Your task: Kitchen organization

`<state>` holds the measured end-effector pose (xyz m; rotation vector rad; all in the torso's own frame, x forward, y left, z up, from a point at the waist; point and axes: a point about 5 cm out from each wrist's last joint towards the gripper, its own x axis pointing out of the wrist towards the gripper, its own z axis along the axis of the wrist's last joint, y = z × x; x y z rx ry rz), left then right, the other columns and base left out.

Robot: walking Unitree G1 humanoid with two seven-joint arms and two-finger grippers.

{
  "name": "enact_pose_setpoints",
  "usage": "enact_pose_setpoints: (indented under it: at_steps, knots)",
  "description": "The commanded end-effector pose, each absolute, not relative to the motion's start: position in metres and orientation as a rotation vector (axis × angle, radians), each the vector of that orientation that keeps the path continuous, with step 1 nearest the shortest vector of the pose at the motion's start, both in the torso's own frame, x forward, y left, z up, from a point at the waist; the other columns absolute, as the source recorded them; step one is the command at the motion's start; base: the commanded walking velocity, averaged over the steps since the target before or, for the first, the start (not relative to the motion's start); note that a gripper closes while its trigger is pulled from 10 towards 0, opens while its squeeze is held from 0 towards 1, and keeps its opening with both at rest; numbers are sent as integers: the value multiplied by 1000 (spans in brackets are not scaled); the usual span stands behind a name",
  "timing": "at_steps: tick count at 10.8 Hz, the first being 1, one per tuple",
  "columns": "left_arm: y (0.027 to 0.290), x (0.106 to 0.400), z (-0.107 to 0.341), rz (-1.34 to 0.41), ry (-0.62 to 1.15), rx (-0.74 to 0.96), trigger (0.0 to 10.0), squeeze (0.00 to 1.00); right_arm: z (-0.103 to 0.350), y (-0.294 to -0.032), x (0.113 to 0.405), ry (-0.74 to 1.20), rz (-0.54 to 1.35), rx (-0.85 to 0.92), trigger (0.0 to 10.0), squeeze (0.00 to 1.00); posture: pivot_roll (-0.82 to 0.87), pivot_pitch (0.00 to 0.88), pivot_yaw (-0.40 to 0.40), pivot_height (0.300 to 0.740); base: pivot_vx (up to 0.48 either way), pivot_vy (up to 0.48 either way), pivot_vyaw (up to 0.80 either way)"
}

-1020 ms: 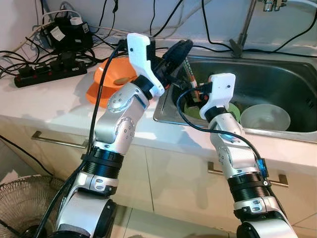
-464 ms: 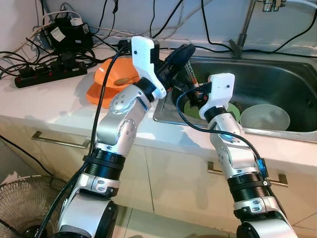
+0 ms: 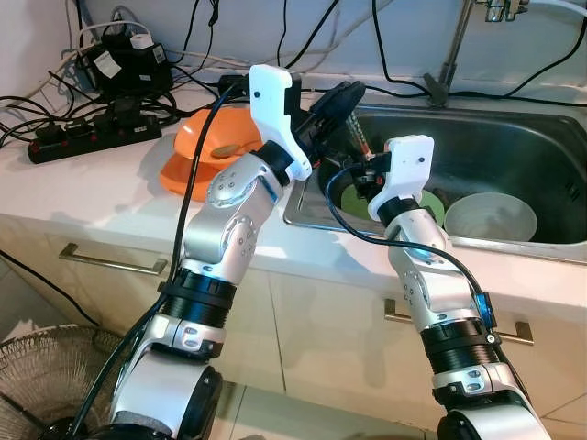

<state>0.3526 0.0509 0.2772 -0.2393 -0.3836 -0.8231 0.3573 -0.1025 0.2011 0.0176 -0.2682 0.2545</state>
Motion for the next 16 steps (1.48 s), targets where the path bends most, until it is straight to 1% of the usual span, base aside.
enact_pose_setpoints:
  at_steps: [1,3,4,9,10,12,13,14,16]
  knots:
    - [61,358,279,-767,-385,-244,10000,0,209,-106,358,-300,238,28,0,0,90,5,79,740,0,0,0]
    - [64,362,278,-730,-375,-278,10000,0,208,-106,358,-300,236,31,0,0,92,4,81,740,0,0,0]
    - [66,364,278,-712,-368,-292,10000,1000,208,-106,358,-300,235,32,0,0,92,4,81,740,0,0,0]
    - [67,364,280,-702,-372,-325,10000,1000,207,-109,359,-298,219,33,0,0,93,0,78,740,0,0,0]
    - [70,364,278,-684,-373,-314,10000,0,207,-110,360,-296,217,32,0,0,93,0,78,740,0,0,0]
    - [79,362,260,-635,-333,-321,10000,0,203,-113,364,-271,199,16,0,0,102,0,63,740,0,0,0]
    - [82,360,253,-613,-318,-319,10000,0,200,-115,365,-251,178,11,10000,0,106,0,60,740,0,0,0]
    - [86,359,246,-583,-301,-288,10000,0,197,-116,367,-238,169,4,10000,0,110,0,58,740,0,0,0]
    - [86,358,231,-527,-275,-58,10000,0,200,-116,369,-246,165,5,10000,0,117,0,52,740,0,0,0]
